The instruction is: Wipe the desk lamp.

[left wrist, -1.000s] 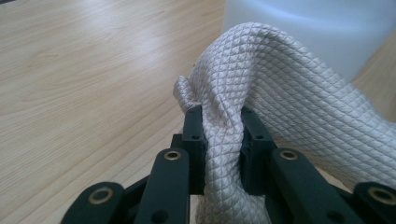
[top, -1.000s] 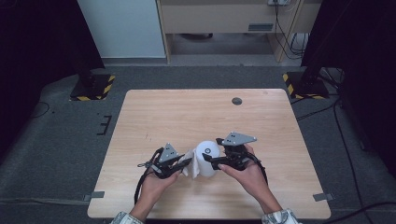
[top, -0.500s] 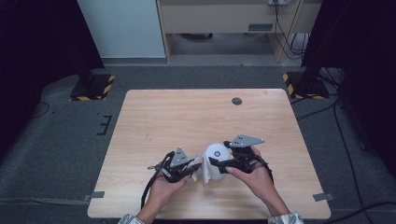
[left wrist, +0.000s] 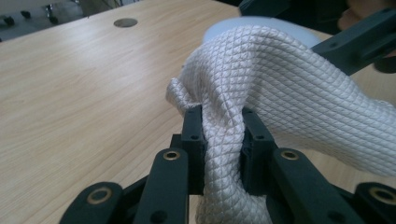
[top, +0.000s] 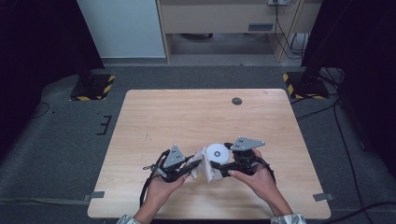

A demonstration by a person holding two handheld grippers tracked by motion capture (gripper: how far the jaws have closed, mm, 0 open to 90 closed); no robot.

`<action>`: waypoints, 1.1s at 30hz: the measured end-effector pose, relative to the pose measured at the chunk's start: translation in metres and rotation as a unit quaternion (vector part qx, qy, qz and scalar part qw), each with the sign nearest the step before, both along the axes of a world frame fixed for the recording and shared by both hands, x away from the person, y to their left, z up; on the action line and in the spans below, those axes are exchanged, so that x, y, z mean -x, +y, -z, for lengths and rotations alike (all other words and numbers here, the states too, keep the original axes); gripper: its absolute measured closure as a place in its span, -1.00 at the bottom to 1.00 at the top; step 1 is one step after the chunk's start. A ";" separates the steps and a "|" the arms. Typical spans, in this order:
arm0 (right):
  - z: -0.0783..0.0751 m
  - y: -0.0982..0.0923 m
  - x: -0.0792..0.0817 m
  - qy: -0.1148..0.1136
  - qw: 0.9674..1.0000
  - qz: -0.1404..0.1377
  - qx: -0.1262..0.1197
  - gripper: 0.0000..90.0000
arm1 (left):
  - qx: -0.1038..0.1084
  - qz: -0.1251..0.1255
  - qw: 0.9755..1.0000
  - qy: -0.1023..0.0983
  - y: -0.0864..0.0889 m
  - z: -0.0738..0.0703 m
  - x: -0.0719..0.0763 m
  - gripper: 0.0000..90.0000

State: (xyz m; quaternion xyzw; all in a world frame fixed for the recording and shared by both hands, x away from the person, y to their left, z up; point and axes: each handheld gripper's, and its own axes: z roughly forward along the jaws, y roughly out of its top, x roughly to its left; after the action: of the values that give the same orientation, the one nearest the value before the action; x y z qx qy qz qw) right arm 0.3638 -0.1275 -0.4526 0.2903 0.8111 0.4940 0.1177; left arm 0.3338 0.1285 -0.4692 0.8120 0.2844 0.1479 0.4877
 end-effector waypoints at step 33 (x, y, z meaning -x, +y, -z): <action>0.004 0.004 -0.001 -0.002 1.000 0.011 0.022 -0.80 | -0.028 0.045 0.998 0.030 -0.025 0.018 0.018 0.66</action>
State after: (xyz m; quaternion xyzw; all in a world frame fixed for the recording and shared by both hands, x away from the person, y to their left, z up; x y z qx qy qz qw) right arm 0.3645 -0.1234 -0.4571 0.2954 0.8183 0.4751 0.1317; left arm 0.3158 0.1038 -0.4877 0.8413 0.2579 0.1095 0.4623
